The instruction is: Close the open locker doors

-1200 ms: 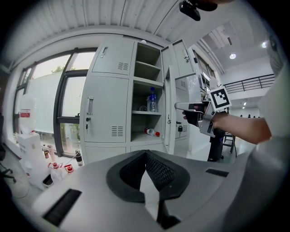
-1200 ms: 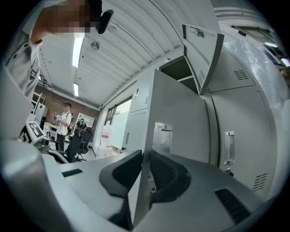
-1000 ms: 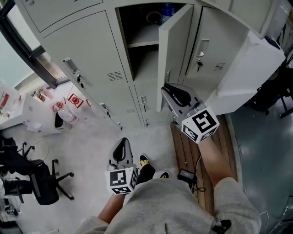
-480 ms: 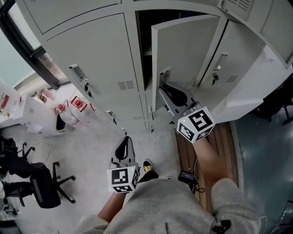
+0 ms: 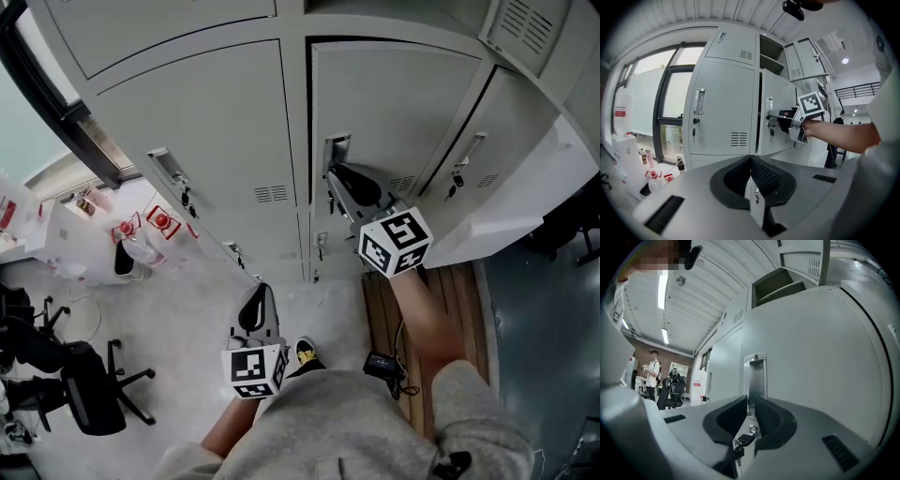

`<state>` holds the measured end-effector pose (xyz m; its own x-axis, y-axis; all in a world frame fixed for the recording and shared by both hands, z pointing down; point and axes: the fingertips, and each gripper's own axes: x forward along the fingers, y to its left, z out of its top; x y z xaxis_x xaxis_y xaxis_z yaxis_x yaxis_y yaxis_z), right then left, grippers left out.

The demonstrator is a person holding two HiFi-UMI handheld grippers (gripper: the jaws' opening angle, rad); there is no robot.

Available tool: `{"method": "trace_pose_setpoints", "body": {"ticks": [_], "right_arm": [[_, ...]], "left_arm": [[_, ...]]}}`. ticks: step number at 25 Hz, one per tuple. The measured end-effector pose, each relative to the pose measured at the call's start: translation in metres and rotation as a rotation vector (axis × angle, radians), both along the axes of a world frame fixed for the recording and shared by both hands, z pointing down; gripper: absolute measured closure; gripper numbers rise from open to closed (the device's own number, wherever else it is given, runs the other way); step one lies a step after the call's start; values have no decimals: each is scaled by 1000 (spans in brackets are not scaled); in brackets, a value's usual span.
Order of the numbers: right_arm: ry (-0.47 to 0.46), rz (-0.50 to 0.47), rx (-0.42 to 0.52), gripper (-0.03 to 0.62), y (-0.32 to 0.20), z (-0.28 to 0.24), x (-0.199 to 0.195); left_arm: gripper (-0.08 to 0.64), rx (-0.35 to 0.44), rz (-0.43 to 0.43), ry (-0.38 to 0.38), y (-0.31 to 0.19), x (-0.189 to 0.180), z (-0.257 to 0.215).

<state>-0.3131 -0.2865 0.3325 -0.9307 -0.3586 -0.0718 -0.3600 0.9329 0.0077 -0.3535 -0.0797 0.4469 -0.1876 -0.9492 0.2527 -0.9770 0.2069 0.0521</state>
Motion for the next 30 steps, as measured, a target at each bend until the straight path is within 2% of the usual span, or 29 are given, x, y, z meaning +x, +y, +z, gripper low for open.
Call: {"method": "trace_pose_setpoints", "body": {"ticks": [8, 17, 24, 30], "right_arm": [[9, 55, -4, 526, -23, 1, -22], [21, 115, 8, 526, -28, 2, -28], [-6, 97, 22, 518, -16, -3, -21], [-28, 112, 40, 518, 0, -11, 8]], "left_arm": [[554, -9, -11, 11, -9, -28, 6], [554, -2, 8, 18, -15, -38, 7], [554, -6, 40, 15, -18, -33, 9], [554, -4, 72, 20, -21, -21, 10]]}}
